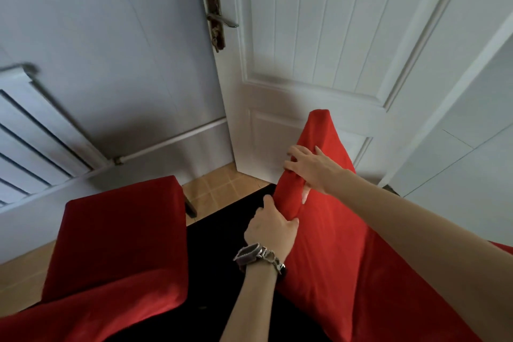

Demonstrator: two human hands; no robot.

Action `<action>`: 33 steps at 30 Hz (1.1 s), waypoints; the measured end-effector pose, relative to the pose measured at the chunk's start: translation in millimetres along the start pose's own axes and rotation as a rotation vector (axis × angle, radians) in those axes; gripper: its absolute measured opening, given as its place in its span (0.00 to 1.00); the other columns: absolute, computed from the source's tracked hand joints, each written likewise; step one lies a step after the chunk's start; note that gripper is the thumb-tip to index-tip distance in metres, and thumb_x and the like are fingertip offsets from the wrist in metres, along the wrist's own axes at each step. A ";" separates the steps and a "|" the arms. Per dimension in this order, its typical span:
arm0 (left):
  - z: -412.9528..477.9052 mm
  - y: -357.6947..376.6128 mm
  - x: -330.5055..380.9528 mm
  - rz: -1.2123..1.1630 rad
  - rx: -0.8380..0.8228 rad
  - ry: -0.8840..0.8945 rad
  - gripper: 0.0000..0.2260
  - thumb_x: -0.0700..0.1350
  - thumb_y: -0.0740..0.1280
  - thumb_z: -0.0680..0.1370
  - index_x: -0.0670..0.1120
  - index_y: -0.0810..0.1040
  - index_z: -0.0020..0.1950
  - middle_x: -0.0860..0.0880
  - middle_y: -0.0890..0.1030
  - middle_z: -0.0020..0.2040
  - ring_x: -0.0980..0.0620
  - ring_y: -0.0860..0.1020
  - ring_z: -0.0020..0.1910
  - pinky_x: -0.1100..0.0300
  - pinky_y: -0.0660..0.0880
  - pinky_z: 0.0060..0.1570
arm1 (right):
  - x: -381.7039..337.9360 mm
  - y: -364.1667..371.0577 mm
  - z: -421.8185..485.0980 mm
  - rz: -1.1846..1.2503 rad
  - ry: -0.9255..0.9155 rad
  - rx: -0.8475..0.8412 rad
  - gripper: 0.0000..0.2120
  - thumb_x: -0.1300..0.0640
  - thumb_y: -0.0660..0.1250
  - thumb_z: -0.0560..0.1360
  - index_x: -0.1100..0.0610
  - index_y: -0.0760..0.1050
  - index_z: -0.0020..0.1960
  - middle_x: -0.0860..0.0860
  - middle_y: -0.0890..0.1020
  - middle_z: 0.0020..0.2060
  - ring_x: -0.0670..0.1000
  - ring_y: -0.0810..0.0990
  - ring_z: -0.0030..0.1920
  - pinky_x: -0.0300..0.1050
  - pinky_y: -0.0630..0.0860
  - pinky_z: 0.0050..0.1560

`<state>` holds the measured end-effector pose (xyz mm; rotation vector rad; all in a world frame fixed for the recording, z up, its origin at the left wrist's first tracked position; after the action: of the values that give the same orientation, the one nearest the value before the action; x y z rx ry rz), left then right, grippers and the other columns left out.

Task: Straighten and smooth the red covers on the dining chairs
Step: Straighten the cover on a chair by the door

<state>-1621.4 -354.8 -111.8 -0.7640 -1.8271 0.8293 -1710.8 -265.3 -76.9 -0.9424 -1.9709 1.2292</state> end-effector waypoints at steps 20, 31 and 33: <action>-96.1 58.7 86.8 -0.169 -0.054 -0.009 0.29 0.46 0.64 0.74 0.52 0.57 0.73 0.45 0.79 0.53 0.42 0.80 0.50 0.55 0.69 0.39 | 71.9 20.0 -123.8 0.106 0.234 -0.060 0.40 0.63 0.70 0.74 0.50 0.50 0.77 0.60 0.34 0.75 0.66 0.38 0.75 0.61 0.68 0.67; -129.3 81.9 126.1 -0.180 -0.045 0.000 0.33 0.47 0.64 0.74 0.55 0.52 0.75 0.49 0.77 0.50 0.49 0.76 0.41 0.56 0.72 0.40 | 108.8 33.0 -162.5 0.116 0.201 0.028 0.34 0.69 0.67 0.74 0.53 0.55 0.74 0.61 0.37 0.76 0.68 0.39 0.74 0.59 0.72 0.63; -136.8 90.2 134.2 -0.165 -0.034 -0.016 0.33 0.48 0.65 0.74 0.56 0.52 0.75 0.49 0.77 0.52 0.48 0.77 0.43 0.56 0.70 0.40 | 117.1 37.8 -174.2 0.120 0.198 0.030 0.35 0.68 0.67 0.74 0.53 0.54 0.74 0.61 0.37 0.76 0.68 0.39 0.74 0.59 0.72 0.64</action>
<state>-1528.6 -168.2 -74.2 -0.6204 -1.8944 0.7005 -1626.8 -74.6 -31.3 -1.1360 -1.7586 1.1785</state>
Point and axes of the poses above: each hand's wrist, its own z-axis towards the middle knuckle, its own y-axis out of the palm, x = y × z, the point moved 10 cm from there along z, towards the middle knuckle
